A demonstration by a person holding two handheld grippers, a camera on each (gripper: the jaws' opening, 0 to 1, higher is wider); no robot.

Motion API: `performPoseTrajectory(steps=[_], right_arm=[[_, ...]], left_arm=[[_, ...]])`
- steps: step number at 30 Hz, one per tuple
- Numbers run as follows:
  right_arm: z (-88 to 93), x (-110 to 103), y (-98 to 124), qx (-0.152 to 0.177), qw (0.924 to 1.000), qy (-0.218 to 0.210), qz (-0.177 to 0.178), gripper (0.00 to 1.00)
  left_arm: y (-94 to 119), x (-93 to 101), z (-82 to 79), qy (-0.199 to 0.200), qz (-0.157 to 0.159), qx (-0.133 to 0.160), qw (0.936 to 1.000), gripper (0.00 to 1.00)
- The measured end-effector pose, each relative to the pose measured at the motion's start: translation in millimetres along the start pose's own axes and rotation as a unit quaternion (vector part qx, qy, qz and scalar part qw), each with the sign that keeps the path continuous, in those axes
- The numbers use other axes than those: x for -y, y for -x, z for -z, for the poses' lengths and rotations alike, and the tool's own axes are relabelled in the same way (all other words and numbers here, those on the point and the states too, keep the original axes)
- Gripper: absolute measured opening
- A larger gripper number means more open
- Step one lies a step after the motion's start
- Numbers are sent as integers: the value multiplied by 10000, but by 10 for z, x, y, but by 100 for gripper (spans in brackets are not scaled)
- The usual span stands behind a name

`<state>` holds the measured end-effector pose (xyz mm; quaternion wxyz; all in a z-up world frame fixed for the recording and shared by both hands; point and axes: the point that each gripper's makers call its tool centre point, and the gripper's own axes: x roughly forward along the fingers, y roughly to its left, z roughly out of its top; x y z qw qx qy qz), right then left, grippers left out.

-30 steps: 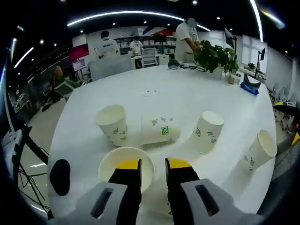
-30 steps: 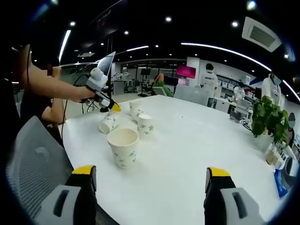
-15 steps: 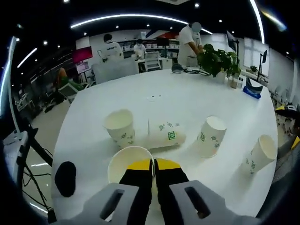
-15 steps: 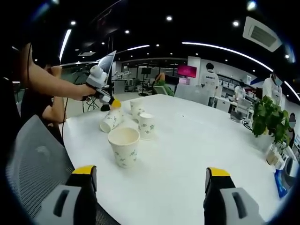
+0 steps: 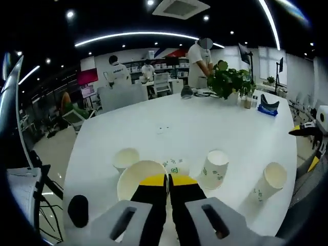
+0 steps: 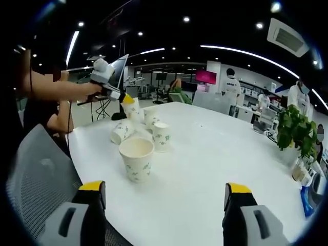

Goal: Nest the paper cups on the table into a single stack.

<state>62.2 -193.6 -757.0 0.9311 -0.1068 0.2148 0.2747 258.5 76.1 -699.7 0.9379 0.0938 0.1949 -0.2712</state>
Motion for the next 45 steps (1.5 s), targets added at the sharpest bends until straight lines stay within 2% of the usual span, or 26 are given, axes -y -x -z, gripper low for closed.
performPoseTrajectory(steps=[7, 9, 11, 14, 19, 22, 25, 28, 32, 45], right_arm=[[3, 8, 1, -12, 10000, -6, 29, 98], [1, 4, 1, -11, 10000, 3, 25, 98], [4, 1, 1, -21, 10000, 3, 23, 98], [4, 2, 1, -18, 10000, 2, 25, 98], [12, 1, -1, -34, 10000, 13, 21, 98], [6, -3, 0, -35, 10000, 11, 23, 98], [0, -11, 1, -39, 10000, 15, 23, 98], [5, -16, -1, -48, 10000, 22, 6, 98], [17, -7, -2, -56, 10000, 23, 5, 98], [15, 0, 1, -43, 10000, 3, 8, 98]], left_arm=[[125, 265, -276, -246, 321, 126, 9991, 0], [187, 434, -404, -315, 464, 160, 9983, 0], [204, 474, -460, -484, 580, 192, 9970, 0], [254, 575, -533, -498, 769, 198, 9956, 0], [375, 862, -612, -651, 1145, 162, 9912, 0], [474, 1144, -673, -737, 1380, 155, 9876, 0], [524, 1311, -682, -774, 1610, 171, 9838, 0], [597, 1557, -698, -840, 1886, 186, 9783, 0], [654, 1744, -671, -922, 2112, 161, 9729, 0], [663, 2126, -525, -1203, 2542, 1, 9596, 0]])
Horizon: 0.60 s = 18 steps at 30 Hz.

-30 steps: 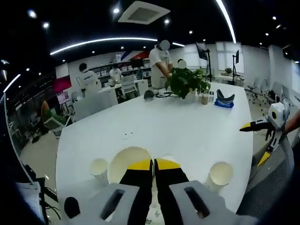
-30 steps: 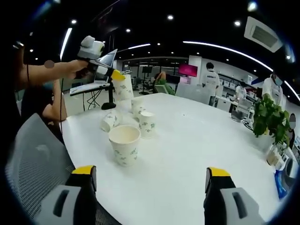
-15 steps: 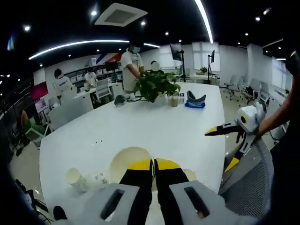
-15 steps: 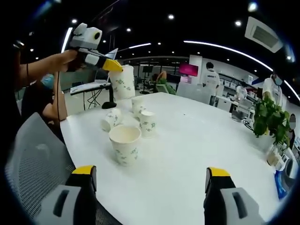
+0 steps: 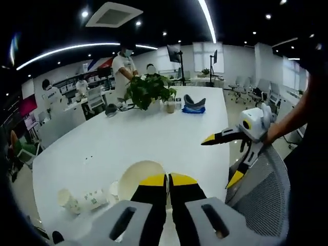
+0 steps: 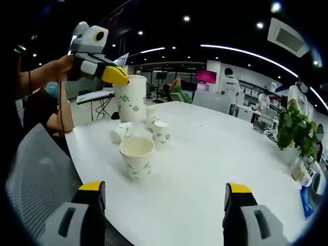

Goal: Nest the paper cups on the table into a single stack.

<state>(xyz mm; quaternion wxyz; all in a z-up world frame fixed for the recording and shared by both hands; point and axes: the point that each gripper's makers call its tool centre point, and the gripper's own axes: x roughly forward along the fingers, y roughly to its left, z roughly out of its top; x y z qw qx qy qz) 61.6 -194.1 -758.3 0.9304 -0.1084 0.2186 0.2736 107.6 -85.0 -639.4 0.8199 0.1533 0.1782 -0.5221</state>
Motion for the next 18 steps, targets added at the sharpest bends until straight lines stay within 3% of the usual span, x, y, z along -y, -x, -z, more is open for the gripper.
performPoseTrajectory(steps=[13, 18], right_arm=[[5, 1, -1, -1, 10000, -11, 3, 98], [-2, -3, 2, -4, 10000, -10, 14, 98]], left_arm=[[-258, 176, 235, -213, 326, -388, 9985, 0], [-352, 247, 355, -490, 355, -631, 9962, 0]])
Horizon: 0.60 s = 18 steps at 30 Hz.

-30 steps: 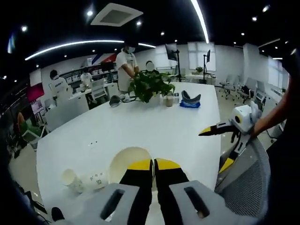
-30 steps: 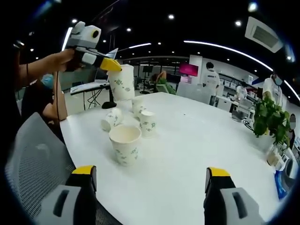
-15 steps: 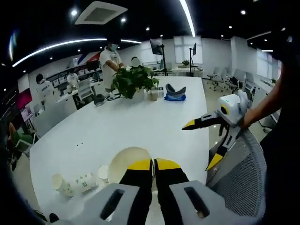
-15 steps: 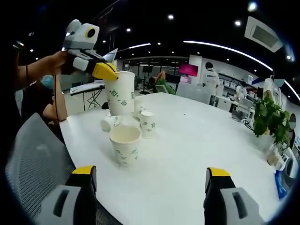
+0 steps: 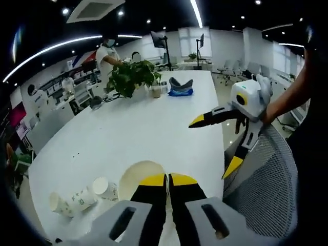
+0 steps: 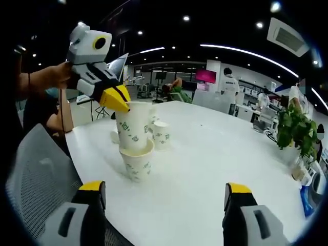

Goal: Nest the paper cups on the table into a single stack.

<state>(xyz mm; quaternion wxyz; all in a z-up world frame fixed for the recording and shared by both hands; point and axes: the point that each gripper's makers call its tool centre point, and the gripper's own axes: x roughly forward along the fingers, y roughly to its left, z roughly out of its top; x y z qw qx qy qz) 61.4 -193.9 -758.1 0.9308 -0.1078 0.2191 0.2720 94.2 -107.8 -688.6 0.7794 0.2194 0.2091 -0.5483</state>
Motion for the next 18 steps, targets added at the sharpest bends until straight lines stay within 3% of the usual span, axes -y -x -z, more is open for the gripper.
performPoseTrajectory(steps=[18], right_arm=[[-28, 22, 18, 74, 9999, -50, 48, 96]], left_arm=[[-268, 79, 324, -309, 67, -399, 9987, 0]])
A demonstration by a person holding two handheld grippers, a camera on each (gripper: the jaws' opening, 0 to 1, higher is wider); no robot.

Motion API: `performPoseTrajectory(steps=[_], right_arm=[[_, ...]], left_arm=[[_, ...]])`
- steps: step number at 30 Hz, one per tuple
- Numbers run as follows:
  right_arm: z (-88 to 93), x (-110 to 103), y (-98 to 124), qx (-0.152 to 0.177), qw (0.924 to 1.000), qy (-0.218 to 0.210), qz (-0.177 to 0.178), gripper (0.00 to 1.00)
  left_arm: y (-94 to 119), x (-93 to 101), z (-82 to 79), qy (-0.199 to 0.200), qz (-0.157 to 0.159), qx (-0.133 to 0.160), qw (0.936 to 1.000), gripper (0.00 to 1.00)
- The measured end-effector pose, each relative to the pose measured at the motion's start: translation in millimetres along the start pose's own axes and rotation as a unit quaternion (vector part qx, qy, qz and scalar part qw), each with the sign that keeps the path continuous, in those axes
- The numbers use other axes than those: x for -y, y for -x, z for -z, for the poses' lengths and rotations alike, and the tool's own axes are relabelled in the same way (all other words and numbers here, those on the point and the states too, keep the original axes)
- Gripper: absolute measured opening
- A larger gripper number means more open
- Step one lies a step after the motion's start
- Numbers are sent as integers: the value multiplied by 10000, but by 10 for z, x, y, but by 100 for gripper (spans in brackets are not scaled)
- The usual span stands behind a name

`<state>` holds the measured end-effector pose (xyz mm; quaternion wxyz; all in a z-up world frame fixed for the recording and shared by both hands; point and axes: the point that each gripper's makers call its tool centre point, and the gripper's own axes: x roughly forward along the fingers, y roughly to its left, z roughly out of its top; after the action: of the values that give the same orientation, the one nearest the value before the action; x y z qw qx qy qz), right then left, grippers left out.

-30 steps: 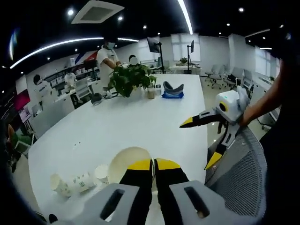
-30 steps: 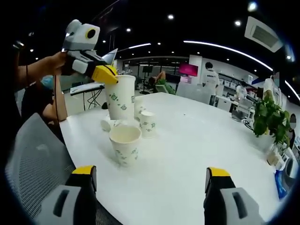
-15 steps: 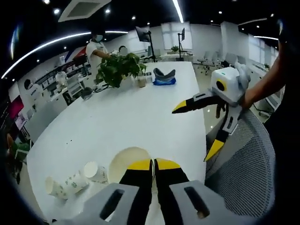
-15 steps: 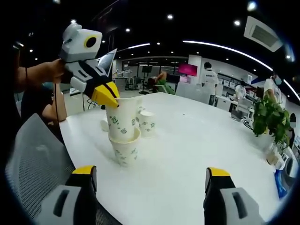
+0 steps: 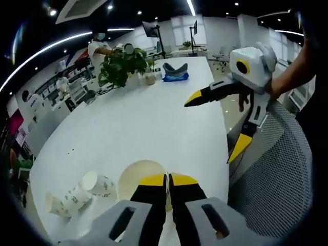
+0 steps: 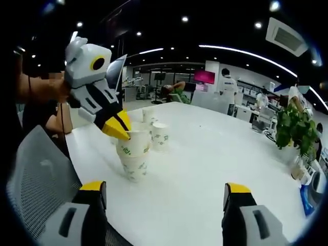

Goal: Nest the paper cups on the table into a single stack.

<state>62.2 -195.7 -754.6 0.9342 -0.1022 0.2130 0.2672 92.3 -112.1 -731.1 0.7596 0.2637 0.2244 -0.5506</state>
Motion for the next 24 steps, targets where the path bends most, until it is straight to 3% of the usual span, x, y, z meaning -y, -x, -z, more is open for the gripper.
performPoseTrajectory(steps=[8, 17, 24], right_arm=[[0, -12, -2, 7, 10000, -5, -42, 96], [7, -22, -4, -6, 10000, 0, -70, 95], [7, -13, -2, -4, 10000, 15, -42, 95]], left_arm=[[-123, 43, 79, 203, 243, -15, 9995, 0], [-300, 174, 212, 103, 382, -200, 9990, 0], [-342, 192, 221, 86, 462, -220, 9987, 1]])
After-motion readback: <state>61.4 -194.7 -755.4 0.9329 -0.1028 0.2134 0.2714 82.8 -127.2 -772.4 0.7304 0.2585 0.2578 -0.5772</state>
